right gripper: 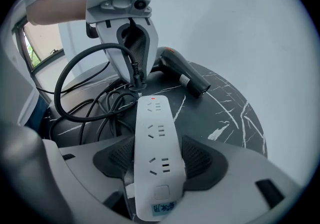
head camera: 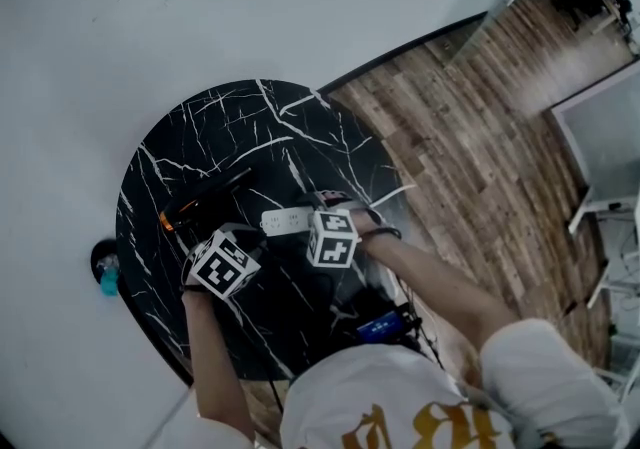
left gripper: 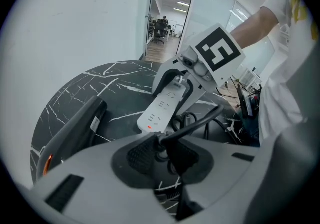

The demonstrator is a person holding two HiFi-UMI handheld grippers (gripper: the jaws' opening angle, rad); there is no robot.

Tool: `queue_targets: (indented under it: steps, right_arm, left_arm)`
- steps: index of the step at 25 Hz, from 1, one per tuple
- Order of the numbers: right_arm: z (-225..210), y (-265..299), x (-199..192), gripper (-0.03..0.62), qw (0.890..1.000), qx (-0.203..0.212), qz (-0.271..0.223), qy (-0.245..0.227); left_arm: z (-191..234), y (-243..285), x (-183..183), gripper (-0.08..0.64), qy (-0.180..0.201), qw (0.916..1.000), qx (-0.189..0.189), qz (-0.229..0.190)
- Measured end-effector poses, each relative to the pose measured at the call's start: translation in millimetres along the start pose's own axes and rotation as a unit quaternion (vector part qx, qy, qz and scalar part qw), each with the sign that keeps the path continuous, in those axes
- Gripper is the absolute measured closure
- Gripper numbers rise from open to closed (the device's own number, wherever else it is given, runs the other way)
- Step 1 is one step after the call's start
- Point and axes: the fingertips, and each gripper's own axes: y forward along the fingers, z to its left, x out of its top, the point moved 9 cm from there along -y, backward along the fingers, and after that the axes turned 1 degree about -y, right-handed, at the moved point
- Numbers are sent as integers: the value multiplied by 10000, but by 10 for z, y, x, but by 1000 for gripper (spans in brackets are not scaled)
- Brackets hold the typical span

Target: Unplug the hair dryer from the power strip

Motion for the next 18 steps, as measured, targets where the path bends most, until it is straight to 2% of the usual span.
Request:
queue_targets:
  steps: [11, 18]
  right_arm:
    - [-27, -200, 76, 324, 9947, -234, -651, 756]
    - [16, -242, 98, 324, 9919, -250, -802, 956]
  left_arm:
    - [-65, 152, -114, 505, -182, 9997, -120, 144]
    - [-69, 203, -130, 494, -355, 9991, -227, 84]
